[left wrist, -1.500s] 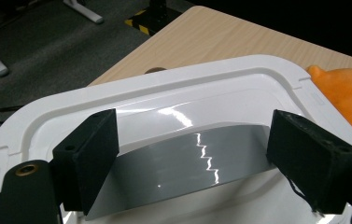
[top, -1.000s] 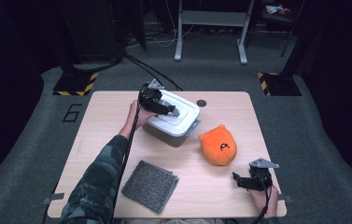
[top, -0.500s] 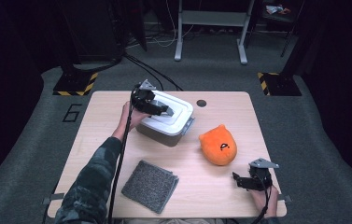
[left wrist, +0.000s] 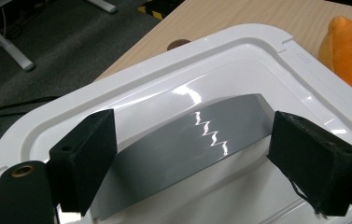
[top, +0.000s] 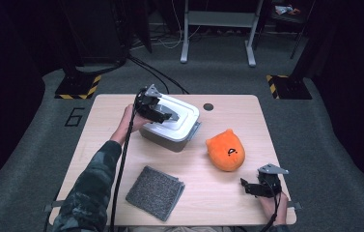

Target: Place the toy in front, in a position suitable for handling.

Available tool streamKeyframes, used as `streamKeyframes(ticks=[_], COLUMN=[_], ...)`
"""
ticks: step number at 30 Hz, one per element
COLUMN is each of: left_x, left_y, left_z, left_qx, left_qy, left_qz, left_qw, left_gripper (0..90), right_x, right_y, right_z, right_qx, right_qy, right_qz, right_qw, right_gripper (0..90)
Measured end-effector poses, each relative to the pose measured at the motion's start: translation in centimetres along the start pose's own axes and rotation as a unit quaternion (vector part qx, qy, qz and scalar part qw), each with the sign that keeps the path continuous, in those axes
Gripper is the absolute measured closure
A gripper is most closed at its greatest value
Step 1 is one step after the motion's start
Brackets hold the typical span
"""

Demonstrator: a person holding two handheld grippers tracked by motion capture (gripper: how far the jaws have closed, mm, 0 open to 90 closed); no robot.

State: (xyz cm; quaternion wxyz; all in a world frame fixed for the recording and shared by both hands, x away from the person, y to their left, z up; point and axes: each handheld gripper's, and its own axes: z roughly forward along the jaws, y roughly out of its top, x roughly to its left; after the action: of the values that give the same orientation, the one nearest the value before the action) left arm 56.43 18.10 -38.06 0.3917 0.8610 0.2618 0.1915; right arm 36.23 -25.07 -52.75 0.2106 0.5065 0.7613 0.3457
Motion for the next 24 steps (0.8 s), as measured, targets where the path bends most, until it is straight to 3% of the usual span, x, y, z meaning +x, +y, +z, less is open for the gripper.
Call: streamKeyframes(ticks=[9, 17, 24], left_x=[0.4, 0.53, 0.87], left_y=[-0.18, -0.44, -0.68], left_z=[0.07, -0.14, -0.45], left_qx=[-0.002, -0.004, -0.005], left_qy=[0.011, 0.024, 0.05], left_qz=[-0.01, -0.04, -0.054], left_qw=[0.9999, 0.9989, 0.9973], left_gripper=[15.6, 17.2, 21.5], right_x=[0.0, -0.01, -0.02], right_y=[0.0, 0.0, -0.01], right_z=[0.0, 0.0, -0.01], right_qx=[0.0, 0.0, 0.0], right_qy=[0.0, -0.002, -0.002], right_qz=[0.001, 0.001, 0.002], right_qw=[1.0, 1.0, 1.0], right_gripper=[13.9, 13.9, 13.9])
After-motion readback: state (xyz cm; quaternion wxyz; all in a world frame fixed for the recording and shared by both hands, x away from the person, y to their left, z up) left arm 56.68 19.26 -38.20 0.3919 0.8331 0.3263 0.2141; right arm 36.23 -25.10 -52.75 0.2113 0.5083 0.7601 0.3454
